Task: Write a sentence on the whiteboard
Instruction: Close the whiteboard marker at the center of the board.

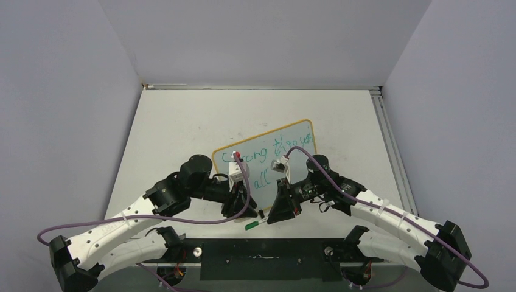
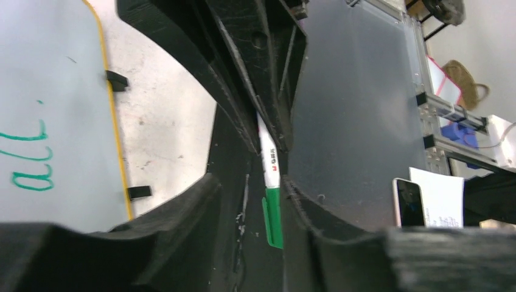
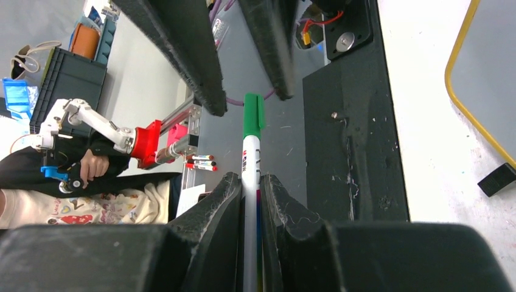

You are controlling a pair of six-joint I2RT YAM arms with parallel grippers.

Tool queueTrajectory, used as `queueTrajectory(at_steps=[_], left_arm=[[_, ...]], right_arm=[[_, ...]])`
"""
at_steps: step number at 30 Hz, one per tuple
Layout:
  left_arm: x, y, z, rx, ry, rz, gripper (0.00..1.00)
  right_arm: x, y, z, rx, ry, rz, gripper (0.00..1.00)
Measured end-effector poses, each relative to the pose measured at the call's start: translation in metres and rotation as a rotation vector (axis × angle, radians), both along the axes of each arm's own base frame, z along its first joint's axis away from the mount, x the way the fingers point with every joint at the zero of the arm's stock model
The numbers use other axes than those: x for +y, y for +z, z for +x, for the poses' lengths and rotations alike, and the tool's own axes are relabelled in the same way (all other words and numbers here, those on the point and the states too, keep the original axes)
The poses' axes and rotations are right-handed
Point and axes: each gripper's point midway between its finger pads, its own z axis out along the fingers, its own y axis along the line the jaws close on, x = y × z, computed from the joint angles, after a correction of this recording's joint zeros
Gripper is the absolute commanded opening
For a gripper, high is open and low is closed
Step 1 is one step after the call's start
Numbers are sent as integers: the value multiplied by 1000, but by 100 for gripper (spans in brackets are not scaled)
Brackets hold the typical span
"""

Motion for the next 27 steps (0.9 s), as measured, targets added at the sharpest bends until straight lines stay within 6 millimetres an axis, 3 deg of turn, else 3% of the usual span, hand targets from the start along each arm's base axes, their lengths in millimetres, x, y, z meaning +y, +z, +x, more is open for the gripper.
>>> queueTrajectory(at_steps=[5, 8, 14, 22, 27], left_arm=[[4, 8, 19, -24, 117, -6, 55], [14, 23, 35, -38, 249, -45, 62], [31, 55, 52, 17, 419, -157, 65], [29, 58, 56, 151, 452, -211, 66], [24, 57, 50, 204, 420, -227, 59]], right_arm=[[2, 8, 7, -43, -50, 28, 5], [3, 15, 17, -92, -118, 48, 5], [2, 32, 40, -196, -272, 86, 5], [-1, 67, 59, -300, -419, 194, 5], [-1, 77, 63, -313, -445, 230, 5]])
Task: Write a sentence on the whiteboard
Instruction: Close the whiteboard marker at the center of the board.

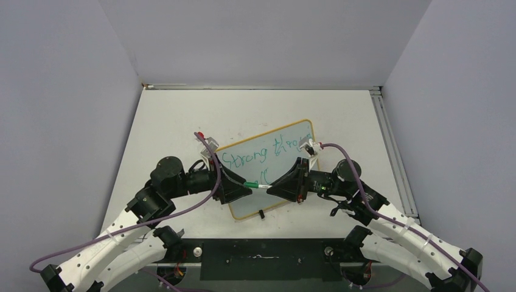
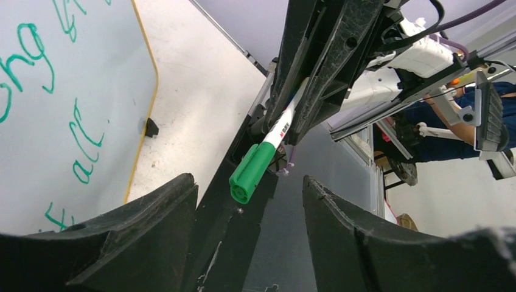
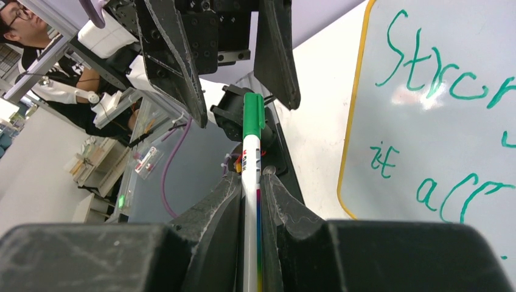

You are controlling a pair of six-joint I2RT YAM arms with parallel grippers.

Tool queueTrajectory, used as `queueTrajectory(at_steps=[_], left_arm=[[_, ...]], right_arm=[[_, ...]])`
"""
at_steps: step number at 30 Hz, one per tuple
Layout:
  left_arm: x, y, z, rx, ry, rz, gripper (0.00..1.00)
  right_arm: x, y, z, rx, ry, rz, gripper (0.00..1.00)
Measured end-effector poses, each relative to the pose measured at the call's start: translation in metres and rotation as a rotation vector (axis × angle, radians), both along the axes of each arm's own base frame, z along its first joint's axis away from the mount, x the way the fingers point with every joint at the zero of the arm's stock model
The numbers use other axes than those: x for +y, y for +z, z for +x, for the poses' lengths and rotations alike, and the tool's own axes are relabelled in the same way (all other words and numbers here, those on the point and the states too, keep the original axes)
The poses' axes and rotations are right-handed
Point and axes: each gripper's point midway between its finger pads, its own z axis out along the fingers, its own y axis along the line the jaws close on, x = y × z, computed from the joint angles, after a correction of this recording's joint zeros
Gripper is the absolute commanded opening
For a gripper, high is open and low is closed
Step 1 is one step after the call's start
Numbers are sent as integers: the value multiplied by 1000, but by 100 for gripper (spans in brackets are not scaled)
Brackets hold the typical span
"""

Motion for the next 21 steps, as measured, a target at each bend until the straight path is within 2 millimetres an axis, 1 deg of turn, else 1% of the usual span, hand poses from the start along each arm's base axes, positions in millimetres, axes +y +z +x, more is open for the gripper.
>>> queueTrajectory(at_steps=[7, 14, 18, 21], left_arm=[[-3, 10, -3, 3, -24, -47, 41], [-5, 19, -4, -6, -39, -86, 39], [-4, 19, -2, 2, -31, -93, 33], [-3, 19, -1, 3, -29, -98, 25]], right_arm=[[2, 8, 1, -3, 0, 30, 5], [3, 11, 1, -2, 2, 42, 5], [4, 11, 1, 5, 5, 44, 5], [4, 11, 1, 6, 8, 46, 5]])
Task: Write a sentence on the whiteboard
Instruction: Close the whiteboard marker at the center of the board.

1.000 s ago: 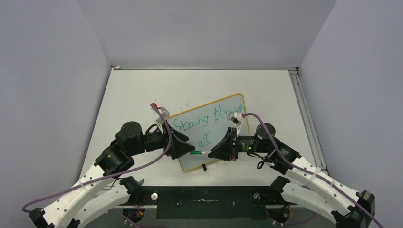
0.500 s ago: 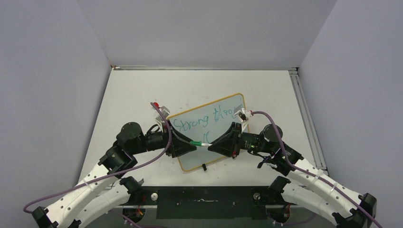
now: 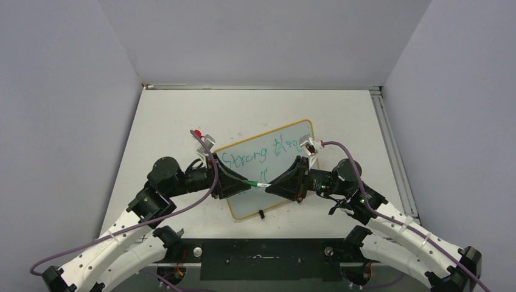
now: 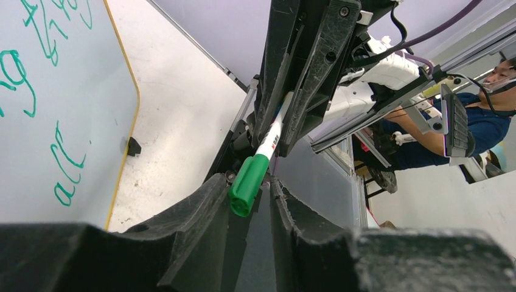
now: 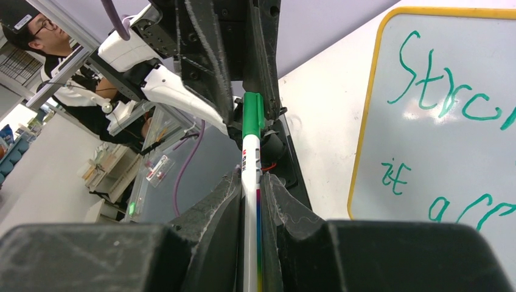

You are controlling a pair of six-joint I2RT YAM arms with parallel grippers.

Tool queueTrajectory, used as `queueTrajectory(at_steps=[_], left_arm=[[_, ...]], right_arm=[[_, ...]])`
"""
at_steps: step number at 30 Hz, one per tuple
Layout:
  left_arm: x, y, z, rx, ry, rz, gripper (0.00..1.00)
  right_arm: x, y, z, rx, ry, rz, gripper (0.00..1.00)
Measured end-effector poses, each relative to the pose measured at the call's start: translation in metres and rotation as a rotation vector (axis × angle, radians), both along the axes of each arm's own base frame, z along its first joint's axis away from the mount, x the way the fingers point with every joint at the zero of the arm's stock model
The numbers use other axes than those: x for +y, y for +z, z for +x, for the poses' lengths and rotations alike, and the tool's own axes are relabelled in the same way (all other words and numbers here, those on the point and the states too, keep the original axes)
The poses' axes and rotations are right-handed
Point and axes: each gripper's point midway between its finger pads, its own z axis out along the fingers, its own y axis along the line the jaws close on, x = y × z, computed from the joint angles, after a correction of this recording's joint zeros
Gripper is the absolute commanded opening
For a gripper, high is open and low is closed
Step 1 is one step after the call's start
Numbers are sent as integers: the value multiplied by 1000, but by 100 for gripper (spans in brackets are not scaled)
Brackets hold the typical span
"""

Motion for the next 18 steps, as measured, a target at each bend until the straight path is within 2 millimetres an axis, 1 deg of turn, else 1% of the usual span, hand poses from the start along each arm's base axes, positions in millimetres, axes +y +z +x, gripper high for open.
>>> queueTrajectory(at_steps=[1, 3, 4, 11, 18], left_arm=[[0, 0, 0, 0, 1, -2, 20], [0, -1, 1, 6, 0, -4, 5], [0, -1, 0, 11, -3, -7, 0], [-1, 4, -8, -6, -60, -34, 0], [-4, 4, -15, -19, -118, -56, 0]], right_arm=[[0, 1, 0, -2, 3, 3, 5], [0, 2, -1, -5, 9, 5, 5], [0, 2, -2, -6, 11, 6, 5], [0, 5, -6, -19, 41, 20, 5], [0, 3, -12, 1, 74, 44, 5]])
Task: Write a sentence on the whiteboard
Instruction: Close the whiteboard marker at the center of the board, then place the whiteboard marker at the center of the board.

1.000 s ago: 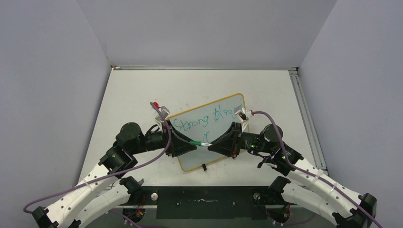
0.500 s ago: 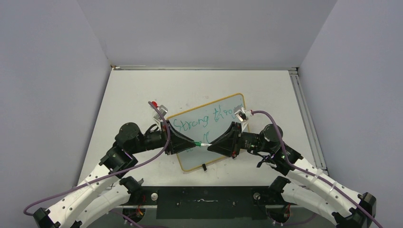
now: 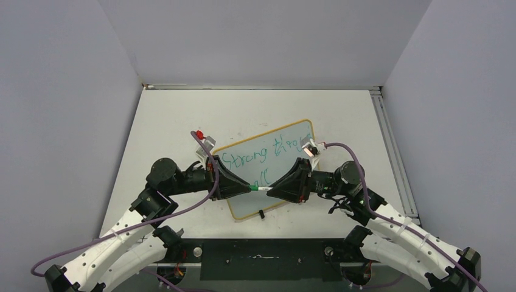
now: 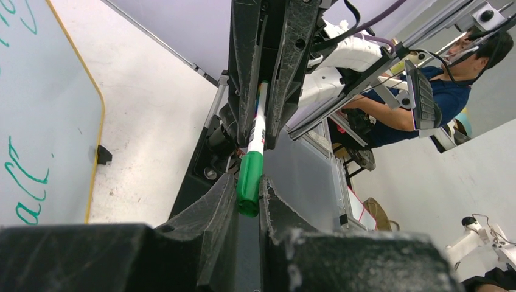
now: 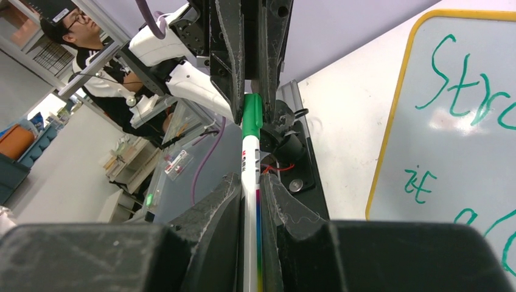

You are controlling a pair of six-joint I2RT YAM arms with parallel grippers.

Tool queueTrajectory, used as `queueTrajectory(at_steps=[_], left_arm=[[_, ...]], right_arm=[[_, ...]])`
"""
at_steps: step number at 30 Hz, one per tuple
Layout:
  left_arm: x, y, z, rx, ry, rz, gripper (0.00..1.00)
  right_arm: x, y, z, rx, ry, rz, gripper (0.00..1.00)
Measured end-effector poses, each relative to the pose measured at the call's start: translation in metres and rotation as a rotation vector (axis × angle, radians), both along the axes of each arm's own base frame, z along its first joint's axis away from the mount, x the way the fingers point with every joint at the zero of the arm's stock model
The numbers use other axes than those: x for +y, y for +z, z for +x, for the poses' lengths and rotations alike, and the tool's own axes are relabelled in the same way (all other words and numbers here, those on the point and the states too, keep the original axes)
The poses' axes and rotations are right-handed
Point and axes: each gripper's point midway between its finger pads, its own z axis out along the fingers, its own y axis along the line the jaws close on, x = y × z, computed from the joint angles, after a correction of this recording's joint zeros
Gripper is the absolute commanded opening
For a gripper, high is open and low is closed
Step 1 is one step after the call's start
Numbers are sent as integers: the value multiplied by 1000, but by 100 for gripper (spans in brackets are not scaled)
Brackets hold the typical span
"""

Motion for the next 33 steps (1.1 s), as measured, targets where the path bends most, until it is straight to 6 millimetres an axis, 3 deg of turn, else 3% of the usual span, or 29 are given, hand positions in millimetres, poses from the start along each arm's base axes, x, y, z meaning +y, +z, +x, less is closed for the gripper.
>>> queueTrajectory(at_steps=[20, 22, 26, 30, 31, 32, 33], left_arm=[[-3, 9, -12, -55, -65, -30, 0], [-3, 8, -12, -60, -64, -29, 0], [-3, 6, -5, -83, -26, -13, 0], [-1, 13, 8, -122, 47, 14, 0], [0, 19, 12, -136, 68, 12, 0], [3, 26, 17, -151, 95, 6, 0], [5, 34, 22, -174, 126, -4, 0]], right_arm=[[2, 8, -9, -16, 63, 36, 6], [2, 8, -9, -19, 62, 35, 20], [2, 4, 0, -24, 6, 4, 67], [-3, 9, 21, -68, -139, -30, 84], [-6, 13, 25, -88, -178, -35, 87], [-11, 20, 30, -116, -224, -37, 98], [-16, 27, 33, -139, -257, -31, 100]])
